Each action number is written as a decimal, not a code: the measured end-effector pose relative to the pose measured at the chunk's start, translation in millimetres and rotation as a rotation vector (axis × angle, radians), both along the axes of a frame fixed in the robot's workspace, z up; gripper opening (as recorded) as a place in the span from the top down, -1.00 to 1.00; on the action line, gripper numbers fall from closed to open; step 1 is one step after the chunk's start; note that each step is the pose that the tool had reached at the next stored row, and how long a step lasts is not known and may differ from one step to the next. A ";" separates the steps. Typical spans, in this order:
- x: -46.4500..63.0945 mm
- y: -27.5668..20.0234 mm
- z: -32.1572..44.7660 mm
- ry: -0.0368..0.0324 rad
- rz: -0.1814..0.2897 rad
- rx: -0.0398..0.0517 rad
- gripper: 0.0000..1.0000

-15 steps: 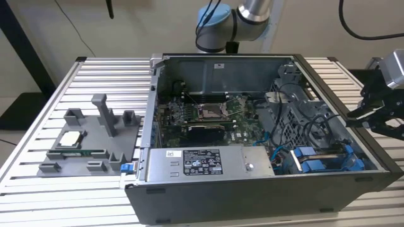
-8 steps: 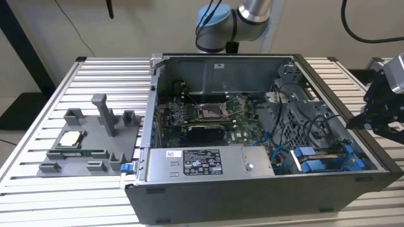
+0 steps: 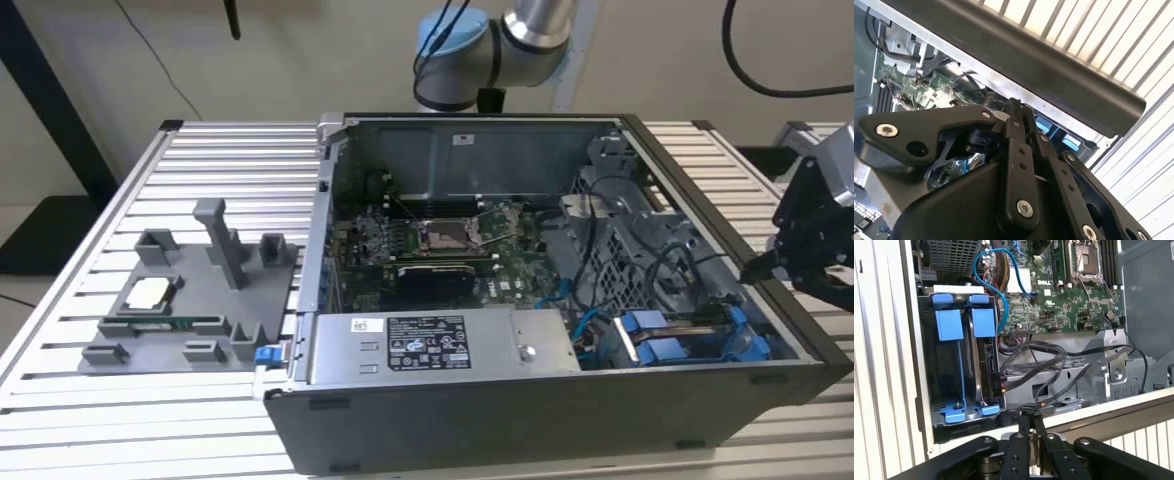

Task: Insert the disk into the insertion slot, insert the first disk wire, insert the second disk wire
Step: 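Insert the second disk wire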

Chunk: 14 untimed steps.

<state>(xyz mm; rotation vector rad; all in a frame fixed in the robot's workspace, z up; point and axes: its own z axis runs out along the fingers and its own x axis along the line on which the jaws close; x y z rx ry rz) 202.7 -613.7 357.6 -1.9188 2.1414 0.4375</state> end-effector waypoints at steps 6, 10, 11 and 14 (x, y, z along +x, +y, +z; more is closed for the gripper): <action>-5.6 -0.8 4.9 0.0000 0.000 -0.0023 0.79; -5.8 -1.3 6.8 0.0000 0.000 -0.0201 0.79; -5.8 -1.3 6.8 0.0000 0.000 -0.0233 0.79; -5.7 -1.3 5.9 0.0000 0.000 -0.0285 0.76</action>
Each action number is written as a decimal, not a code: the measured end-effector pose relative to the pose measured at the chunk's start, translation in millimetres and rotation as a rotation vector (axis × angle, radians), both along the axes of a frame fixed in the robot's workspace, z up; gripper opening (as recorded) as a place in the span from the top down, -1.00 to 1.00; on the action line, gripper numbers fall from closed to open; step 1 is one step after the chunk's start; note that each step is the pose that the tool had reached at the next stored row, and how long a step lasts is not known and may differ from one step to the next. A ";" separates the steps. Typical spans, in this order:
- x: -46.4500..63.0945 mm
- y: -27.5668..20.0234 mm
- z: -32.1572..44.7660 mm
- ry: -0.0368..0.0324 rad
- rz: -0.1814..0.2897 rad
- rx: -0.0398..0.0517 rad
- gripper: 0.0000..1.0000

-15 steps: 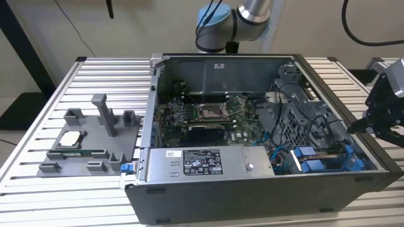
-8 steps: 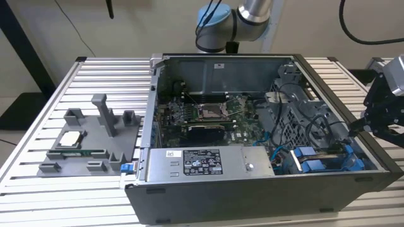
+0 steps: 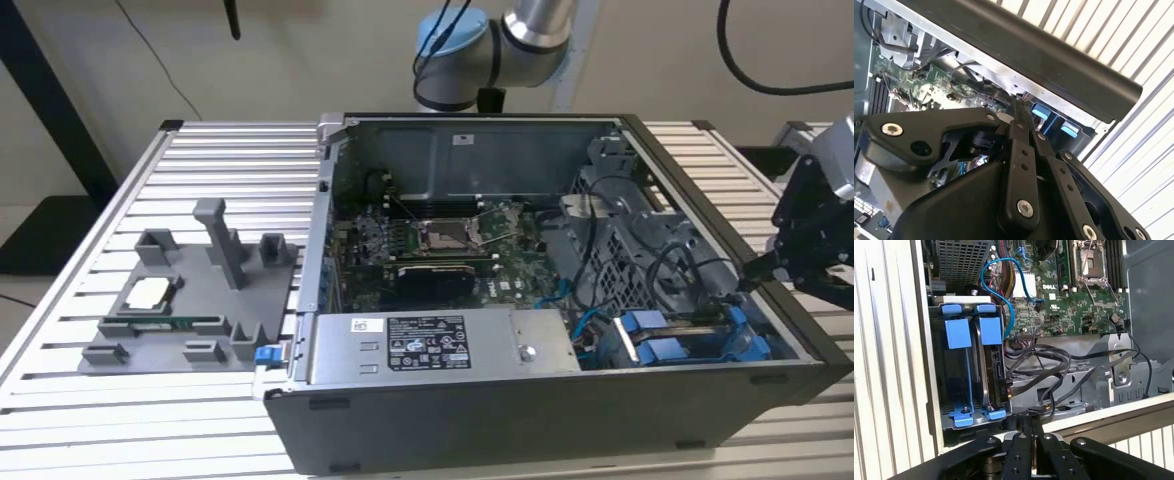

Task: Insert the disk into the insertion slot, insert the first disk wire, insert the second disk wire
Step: 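Insert the second disk wire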

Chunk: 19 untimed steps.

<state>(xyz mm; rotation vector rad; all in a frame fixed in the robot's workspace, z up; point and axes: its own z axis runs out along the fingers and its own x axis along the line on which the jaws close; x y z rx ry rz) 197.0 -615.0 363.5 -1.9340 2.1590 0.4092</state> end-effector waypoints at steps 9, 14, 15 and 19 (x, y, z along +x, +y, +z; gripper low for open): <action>0.0 -0.1 -9.0 -0.0015 0.000 -0.0071 0.51; -0.5 -4.5 -9.1 -0.0015 0.000 -0.0066 0.68; -2.0 -4.9 -8.3 -0.0015 -0.001 -0.0054 0.68; -12.1 -5.0 2.4 -0.0015 -0.001 0.0000 0.68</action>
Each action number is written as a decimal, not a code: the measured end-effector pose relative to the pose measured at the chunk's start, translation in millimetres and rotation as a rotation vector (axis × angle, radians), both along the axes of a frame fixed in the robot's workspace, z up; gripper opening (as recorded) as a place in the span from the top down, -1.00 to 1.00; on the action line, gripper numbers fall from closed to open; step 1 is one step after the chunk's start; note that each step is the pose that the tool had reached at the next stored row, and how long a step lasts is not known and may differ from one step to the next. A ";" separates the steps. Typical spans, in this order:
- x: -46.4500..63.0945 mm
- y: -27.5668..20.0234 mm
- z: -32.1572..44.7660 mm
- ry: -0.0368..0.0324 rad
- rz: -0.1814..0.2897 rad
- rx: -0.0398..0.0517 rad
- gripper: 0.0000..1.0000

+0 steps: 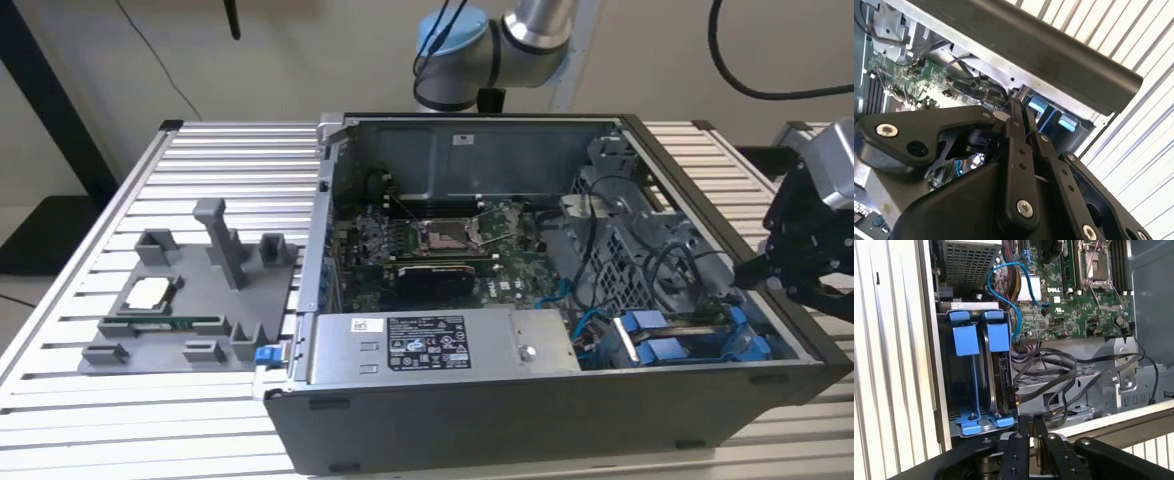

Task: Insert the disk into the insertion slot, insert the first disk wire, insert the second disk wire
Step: 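Insert the second disk wire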

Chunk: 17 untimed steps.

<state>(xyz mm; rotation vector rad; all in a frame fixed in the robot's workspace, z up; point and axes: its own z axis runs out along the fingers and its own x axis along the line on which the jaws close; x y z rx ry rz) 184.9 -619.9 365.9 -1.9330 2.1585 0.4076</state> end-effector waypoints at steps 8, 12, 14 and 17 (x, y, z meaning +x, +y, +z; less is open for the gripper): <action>-28.4 10.1 5.9 -0.0001 0.000 -0.0001 0.68; -43.2 15.6 5.7 0.0000 0.000 -0.0170 0.68; -45.9 15.6 5.8 -0.0001 0.002 -0.0539 0.68; -49.7 16.9 5.3 -0.0022 0.005 -0.0979 0.68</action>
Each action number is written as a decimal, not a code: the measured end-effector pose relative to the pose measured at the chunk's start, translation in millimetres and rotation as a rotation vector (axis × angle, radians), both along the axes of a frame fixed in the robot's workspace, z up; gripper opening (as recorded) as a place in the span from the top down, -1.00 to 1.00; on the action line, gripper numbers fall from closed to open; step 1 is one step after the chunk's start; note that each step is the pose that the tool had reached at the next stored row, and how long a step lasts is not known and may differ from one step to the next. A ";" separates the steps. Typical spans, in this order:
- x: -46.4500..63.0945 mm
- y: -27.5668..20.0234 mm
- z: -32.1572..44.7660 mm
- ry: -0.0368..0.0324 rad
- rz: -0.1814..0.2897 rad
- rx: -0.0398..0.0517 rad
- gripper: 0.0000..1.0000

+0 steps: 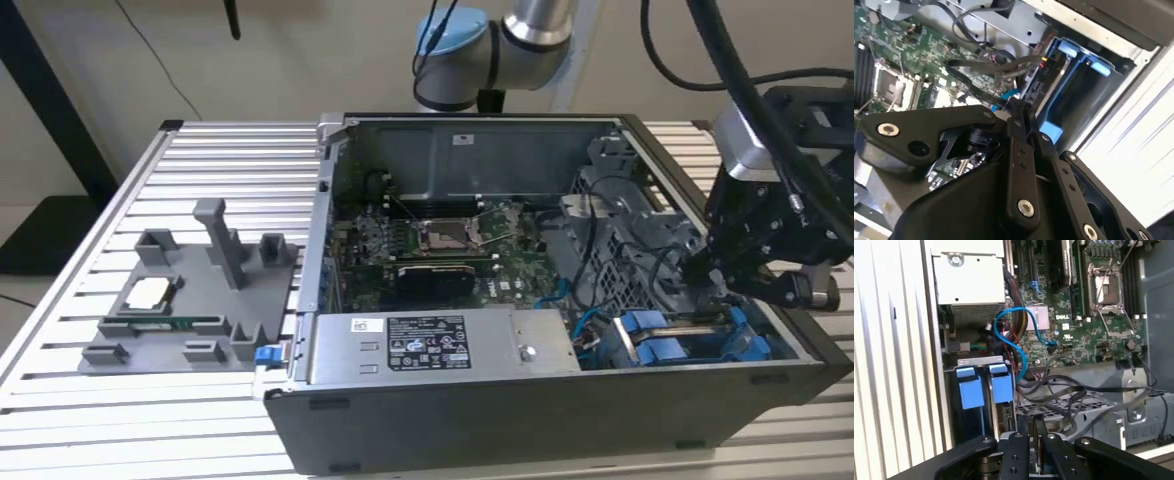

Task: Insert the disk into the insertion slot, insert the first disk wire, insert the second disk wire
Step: 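Insert the second disk wire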

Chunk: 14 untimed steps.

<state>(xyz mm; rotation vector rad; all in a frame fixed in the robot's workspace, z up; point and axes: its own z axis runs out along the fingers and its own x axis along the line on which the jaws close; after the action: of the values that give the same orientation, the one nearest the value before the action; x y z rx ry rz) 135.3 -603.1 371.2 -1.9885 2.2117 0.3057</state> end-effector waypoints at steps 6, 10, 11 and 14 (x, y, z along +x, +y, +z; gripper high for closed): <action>-5.0 7.0 -5.2 -0.0393 0.010 -0.0138 0.68; -5.2 7.2 -5.8 -0.0538 0.017 -0.0349 0.68; -5.3 7.2 -5.8 -0.0538 0.017 -0.0361 0.68; -5.3 8.6 -7.0 -0.0559 0.017 -0.0632 0.68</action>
<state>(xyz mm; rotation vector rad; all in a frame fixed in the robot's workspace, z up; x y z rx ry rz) 130.0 -594.5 364.2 -2.0229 2.1976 0.1821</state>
